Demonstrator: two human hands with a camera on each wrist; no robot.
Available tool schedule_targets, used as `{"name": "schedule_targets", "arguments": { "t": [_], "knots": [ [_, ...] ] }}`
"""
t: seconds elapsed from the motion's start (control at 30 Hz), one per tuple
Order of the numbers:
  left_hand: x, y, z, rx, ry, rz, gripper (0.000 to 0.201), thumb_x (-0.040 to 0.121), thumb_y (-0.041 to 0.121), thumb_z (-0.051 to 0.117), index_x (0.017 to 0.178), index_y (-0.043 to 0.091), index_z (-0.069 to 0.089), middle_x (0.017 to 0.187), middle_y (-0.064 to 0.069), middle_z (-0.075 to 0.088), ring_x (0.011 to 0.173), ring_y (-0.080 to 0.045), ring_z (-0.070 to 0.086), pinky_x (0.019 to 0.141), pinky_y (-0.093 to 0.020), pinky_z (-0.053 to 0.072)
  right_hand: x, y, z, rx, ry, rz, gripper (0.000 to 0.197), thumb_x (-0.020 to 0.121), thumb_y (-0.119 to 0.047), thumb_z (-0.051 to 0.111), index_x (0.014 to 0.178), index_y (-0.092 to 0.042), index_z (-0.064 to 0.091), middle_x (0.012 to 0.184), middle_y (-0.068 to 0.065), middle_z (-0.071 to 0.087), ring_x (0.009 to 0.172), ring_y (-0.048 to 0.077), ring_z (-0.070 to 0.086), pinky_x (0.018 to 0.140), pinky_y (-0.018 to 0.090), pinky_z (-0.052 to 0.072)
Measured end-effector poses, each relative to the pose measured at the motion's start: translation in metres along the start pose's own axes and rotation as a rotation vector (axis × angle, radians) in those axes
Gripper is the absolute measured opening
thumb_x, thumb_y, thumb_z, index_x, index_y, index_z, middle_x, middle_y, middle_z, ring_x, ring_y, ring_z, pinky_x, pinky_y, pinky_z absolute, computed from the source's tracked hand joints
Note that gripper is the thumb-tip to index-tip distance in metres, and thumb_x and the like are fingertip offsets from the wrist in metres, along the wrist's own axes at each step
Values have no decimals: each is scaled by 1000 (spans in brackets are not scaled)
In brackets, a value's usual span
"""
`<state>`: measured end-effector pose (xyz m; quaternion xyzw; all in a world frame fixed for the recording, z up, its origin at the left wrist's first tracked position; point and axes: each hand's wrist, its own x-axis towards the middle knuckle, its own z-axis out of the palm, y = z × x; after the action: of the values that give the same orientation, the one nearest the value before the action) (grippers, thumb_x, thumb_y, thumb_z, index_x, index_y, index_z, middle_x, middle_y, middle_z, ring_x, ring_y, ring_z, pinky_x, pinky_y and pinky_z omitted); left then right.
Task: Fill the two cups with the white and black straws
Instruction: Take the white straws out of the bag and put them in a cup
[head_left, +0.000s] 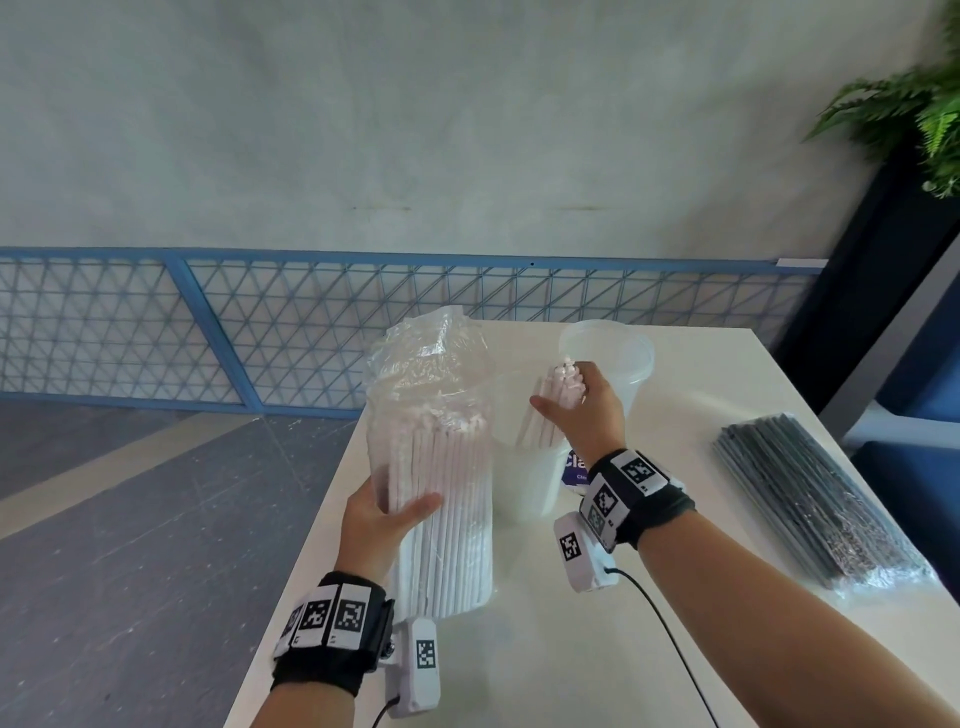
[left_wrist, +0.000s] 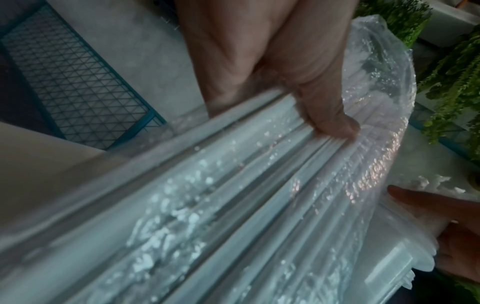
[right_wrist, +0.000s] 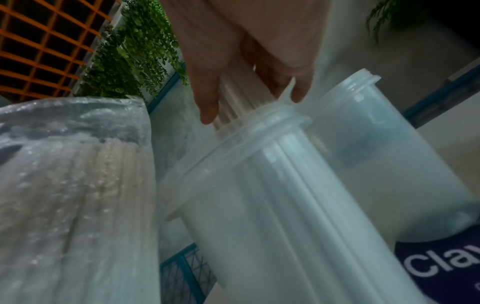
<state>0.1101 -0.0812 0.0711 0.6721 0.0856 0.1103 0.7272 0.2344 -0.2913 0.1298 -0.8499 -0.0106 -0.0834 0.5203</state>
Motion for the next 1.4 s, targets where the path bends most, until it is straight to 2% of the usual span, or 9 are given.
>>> {"name": "schedule_targets", "arguments": {
  "t": [0.13, 0.3, 0.47, 0.57, 0.67, 0.77, 0.97, 1.1, 1.4],
  "knots": [
    [0, 1, 2, -34, -28, -8, 66, 38, 43, 88, 97, 24, 66, 94, 0, 75, 89, -15, 71, 69, -20, 56, -2, 15, -3, -226, -52, 56, 86, 68, -31, 80, 136, -13, 31, 130, 14, 42, 118, 32, 42, 100, 36, 34],
    [-1, 1, 7, -77, -64, -3, 76, 32, 51, 90, 98, 22, 66, 95, -3, 75, 90, -17, 71, 70, -20, 56, 3, 18, -9, -328, -187, 161, 63, 80, -8, 62, 135, -2, 31, 129, 20, 43, 111, 32, 49, 83, 27, 36],
    [-3, 0, 9, -74, -103, 2, 80, 32, 51, 90, 101, 19, 65, 95, -2, 75, 91, -17, 71, 71, -19, 55, 3, 24, -18, -331, -126, 187, 66, 80, -18, 68, 134, -4, 34, 133, 21, 38, 117, 36, 44, 96, 35, 37],
    [-6, 0, 5, -58, -134, -24, 81, 33, 52, 90, 102, 20, 65, 97, -1, 75, 93, -17, 70, 72, -19, 55, -14, 16, -22, -192, 111, -47, 74, 75, -31, 74, 136, -12, 36, 134, 16, 36, 120, 33, 40, 101, 40, 35],
    [-9, 3, -2, -23, -176, -49, 83, 29, 55, 89, 99, 18, 64, 92, 3, 76, 89, -13, 71, 68, -15, 54, -49, -9, -23, -1, 53, -372, 69, 71, -39, 73, 128, -14, 45, 125, 3, 44, 104, 12, 52, 91, 12, 42],
    [-10, 6, -9, 4, -195, -92, 81, 25, 55, 88, 94, 19, 66, 84, 6, 76, 82, -9, 72, 65, -15, 54, -82, -20, -10, -2, -166, -454, 80, 66, -49, 73, 132, -17, 41, 130, -8, 40, 109, -3, 48, 89, -3, 32],
    [-8, 18, -20, 29, -331, -105, 72, 46, 25, 92, 111, 15, 63, 106, -7, 73, 102, -22, 68, 82, -29, 56, -105, -18, 19, 121, -448, -288, 108, 65, -33, 82, 146, -31, 12, 133, -27, 40, 118, 0, 50, 99, 11, 39],
    [-5, 24, -18, 90, -335, -90, 93, 47, 15, 89, 129, 23, 46, 124, -1, 63, 117, -13, 58, 99, -34, 47, -109, -21, 28, 199, -437, -284, 92, 66, -28, 82, 141, -28, 29, 128, -8, 56, 114, -2, 55, 98, 15, 44],
    [-2, 15, -18, 75, -316, -134, 65, 57, -7, 82, 110, 23, 62, 109, 0, 72, 105, -16, 66, 84, -26, 53, -105, 5, 45, 115, -442, -222, 63, 69, -29, 80, 124, -25, 48, 102, -24, 60, 93, -11, 58, 80, 7, 44]
  ]
}}
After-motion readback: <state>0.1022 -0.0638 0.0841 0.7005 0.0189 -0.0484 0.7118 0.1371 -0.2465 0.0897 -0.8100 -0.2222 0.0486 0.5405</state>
